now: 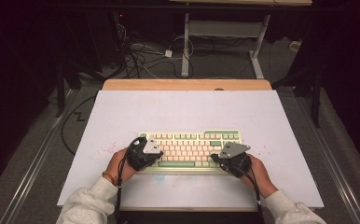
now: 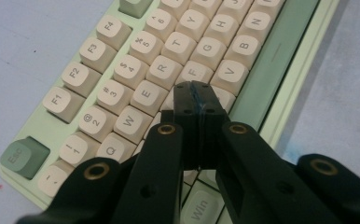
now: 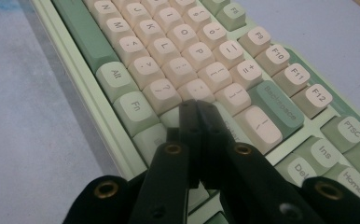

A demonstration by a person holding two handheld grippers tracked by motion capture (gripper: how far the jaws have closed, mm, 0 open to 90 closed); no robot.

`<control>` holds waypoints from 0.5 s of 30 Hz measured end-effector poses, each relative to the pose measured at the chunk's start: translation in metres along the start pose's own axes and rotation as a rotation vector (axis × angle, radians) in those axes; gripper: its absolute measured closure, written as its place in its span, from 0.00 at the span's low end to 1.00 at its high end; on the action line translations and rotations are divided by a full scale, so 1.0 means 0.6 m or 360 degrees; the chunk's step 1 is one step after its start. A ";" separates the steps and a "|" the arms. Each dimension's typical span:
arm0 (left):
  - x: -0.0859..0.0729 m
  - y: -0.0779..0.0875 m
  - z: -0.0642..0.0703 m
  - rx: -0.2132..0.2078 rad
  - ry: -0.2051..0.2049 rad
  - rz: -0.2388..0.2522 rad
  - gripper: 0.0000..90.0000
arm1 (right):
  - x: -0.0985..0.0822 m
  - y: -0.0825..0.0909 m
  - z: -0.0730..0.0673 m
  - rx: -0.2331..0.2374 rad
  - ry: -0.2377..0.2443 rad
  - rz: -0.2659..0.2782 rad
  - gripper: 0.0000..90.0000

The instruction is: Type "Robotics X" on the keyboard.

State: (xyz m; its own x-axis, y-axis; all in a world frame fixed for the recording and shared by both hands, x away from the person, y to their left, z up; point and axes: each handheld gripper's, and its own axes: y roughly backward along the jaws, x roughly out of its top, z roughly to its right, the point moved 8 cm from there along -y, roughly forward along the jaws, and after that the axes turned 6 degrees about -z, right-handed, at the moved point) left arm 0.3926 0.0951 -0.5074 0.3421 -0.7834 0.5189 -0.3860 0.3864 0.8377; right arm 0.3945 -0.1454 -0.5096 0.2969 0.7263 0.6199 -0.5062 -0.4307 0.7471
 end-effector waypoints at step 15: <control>0.001 0.001 0.001 0.0042 0.0004 0.0017 0.97 | 0.001 0.003 0.000 -0.0012 0.0025 -0.0010 1.00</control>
State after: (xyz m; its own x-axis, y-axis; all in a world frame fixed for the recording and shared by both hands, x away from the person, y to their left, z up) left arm 0.3920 0.0947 -0.5068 0.3401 -0.7781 0.5281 -0.4122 0.3814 0.8274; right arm 0.3939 -0.1458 -0.5076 0.2874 0.7374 0.6112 -0.5107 -0.4219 0.7491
